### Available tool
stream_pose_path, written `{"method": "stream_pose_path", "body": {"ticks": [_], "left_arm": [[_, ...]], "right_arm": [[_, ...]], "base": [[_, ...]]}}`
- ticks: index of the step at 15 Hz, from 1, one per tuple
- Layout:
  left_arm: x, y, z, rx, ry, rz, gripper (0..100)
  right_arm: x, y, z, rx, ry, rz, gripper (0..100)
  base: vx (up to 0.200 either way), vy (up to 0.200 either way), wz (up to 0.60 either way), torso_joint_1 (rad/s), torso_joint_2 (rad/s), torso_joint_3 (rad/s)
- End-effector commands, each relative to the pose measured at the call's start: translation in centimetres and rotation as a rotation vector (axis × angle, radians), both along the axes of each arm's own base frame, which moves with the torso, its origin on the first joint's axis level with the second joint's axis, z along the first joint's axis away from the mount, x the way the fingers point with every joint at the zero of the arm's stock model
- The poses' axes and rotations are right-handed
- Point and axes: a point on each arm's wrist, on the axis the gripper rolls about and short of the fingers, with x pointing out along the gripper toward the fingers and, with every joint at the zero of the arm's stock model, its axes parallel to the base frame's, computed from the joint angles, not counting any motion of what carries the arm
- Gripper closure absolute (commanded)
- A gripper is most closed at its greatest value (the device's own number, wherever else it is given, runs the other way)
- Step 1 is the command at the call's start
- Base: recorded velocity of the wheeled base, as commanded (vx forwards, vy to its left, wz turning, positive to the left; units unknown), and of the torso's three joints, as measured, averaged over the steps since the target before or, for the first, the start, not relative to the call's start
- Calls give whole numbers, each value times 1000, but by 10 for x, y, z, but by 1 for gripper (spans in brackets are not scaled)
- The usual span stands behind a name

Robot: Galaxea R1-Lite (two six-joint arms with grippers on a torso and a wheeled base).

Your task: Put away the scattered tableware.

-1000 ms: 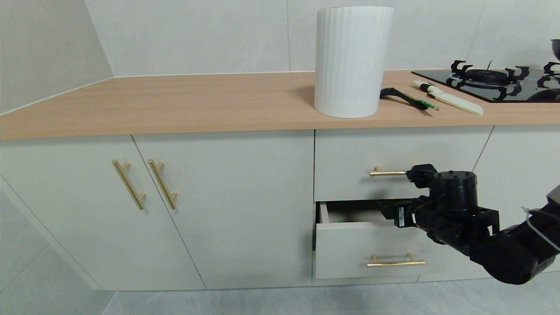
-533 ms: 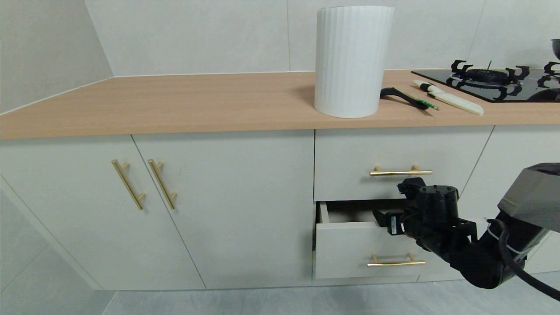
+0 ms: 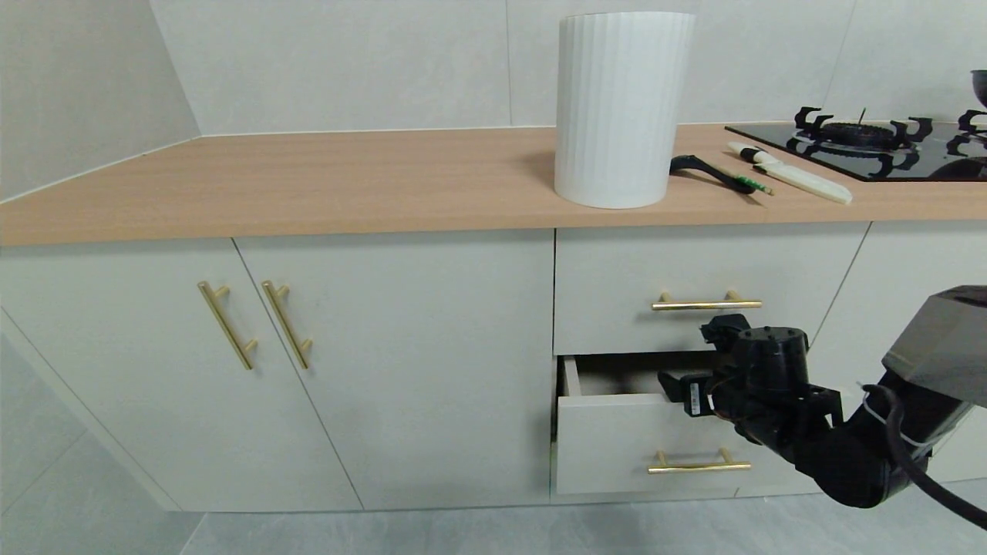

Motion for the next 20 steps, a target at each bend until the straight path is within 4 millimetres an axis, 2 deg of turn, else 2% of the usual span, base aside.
{"method": "stream_pose_path", "body": {"ticks": [1, 10, 20], "left_arm": [[0, 0, 0, 0, 1, 0, 0], [0, 0, 0, 0, 1, 0, 0], [0, 0, 0, 0, 1, 0, 0]], "right_arm": [[-5, -1, 9, -6, 17, 2, 0], [-37, -9, 35, -21, 227, 91, 0], [-69, -6, 39, -165, 560, 185, 0]], "base": [[0, 0, 0, 0, 0, 0], [0, 0, 0, 0, 0, 0], [0, 0, 0, 0, 0, 0]]}}
